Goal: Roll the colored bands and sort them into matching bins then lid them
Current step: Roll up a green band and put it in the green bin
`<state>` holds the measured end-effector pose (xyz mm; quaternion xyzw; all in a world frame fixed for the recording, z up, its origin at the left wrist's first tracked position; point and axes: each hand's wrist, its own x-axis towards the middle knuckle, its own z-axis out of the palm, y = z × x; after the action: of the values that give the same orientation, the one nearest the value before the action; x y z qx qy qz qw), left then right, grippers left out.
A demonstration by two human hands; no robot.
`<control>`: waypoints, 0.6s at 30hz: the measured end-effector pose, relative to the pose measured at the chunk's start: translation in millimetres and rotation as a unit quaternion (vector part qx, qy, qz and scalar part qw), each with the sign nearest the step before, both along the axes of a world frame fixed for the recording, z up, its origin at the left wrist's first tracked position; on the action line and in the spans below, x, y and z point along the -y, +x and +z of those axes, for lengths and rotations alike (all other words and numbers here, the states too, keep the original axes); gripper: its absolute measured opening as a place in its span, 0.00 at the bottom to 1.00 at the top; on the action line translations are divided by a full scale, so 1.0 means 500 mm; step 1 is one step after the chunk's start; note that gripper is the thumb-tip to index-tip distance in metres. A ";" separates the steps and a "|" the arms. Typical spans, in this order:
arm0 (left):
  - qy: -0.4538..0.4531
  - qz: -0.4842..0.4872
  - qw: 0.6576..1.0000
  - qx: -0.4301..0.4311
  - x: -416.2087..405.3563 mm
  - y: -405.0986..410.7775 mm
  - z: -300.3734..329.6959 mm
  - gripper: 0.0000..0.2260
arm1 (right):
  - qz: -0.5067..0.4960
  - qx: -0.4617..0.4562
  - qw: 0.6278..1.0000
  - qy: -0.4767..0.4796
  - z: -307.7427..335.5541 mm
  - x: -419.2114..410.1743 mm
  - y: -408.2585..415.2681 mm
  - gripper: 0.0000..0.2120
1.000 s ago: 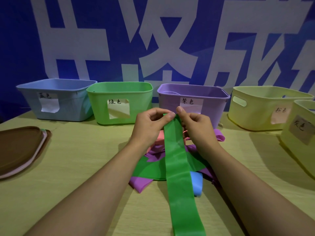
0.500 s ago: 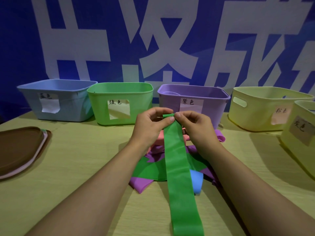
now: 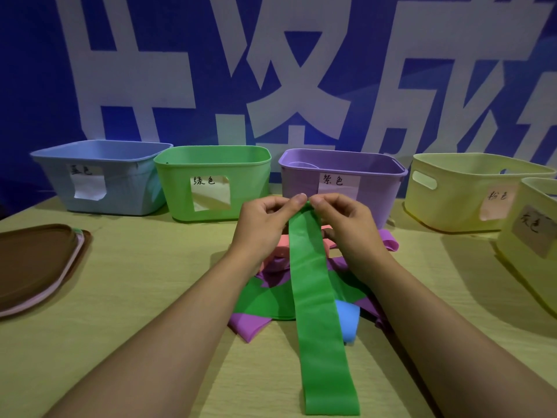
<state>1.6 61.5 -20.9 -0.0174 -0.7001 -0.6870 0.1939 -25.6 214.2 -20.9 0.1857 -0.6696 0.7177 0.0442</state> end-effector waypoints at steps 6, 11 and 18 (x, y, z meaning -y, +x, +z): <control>0.005 -0.013 1.000 -0.013 0.001 -0.005 -0.006 0.04 | -0.025 0.052 0.998 0.019 0.005 0.000 0.005 0.28; 0.004 -0.019 1.000 -0.021 0.002 -0.006 -0.006 0.02 | -0.034 0.054 0.998 0.020 0.001 0.001 0.000 0.28; 0.018 -0.031 0.999 -0.030 -0.001 -0.001 -0.004 0.06 | -0.048 0.034 0.998 0.033 -0.001 -0.002 -0.004 0.21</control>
<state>0.9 62.0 -22.9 -0.0568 -0.6807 -0.7042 0.1937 -27.4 215.4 -21.4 0.1302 -0.7020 0.6984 0.0491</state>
